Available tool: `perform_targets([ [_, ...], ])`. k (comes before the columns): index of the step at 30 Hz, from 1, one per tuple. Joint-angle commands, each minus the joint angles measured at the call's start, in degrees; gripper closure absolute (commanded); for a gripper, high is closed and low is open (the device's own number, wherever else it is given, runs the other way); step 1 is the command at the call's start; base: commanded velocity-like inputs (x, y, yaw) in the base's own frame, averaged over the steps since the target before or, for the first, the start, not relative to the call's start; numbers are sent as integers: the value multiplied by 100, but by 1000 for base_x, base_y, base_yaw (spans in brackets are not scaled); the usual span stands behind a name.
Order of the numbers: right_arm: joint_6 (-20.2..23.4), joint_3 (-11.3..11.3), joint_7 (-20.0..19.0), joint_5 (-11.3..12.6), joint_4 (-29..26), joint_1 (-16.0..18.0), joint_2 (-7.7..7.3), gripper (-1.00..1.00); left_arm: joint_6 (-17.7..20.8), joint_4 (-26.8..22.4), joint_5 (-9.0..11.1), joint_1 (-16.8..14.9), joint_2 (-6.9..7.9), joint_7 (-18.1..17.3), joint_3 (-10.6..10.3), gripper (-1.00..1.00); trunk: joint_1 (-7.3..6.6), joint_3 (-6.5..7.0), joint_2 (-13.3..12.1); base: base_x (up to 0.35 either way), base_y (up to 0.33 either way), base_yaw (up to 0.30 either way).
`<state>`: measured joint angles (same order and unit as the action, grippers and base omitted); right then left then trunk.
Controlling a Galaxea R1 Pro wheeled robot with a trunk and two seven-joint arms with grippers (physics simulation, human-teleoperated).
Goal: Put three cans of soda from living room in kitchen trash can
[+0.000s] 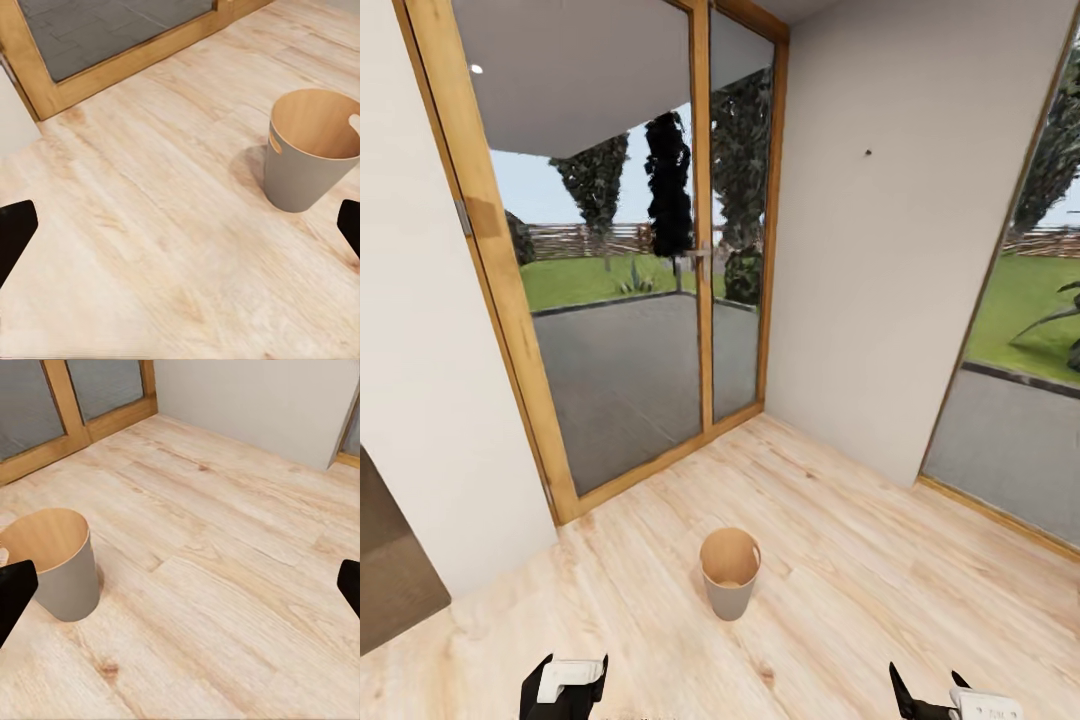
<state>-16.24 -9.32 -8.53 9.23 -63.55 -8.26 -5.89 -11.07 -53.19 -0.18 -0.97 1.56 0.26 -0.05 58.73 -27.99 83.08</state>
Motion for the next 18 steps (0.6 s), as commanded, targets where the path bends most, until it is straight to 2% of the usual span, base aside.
perform_targets([
  [1,3,-2,0,0,0,0,0,-100,0,0,0,0,-1,0,2,-100,0,0,0,0,-249,247],
  [12,4,0,0,0,0,0,0,-100,0,-14,0,0,1,0,2,-100,0,0,0,6,-225,247],
  [18,4,0,0,0,0,0,0,-100,0,-7,0,0,2,0,4,-100,0,0,0,144,-82,246],
])
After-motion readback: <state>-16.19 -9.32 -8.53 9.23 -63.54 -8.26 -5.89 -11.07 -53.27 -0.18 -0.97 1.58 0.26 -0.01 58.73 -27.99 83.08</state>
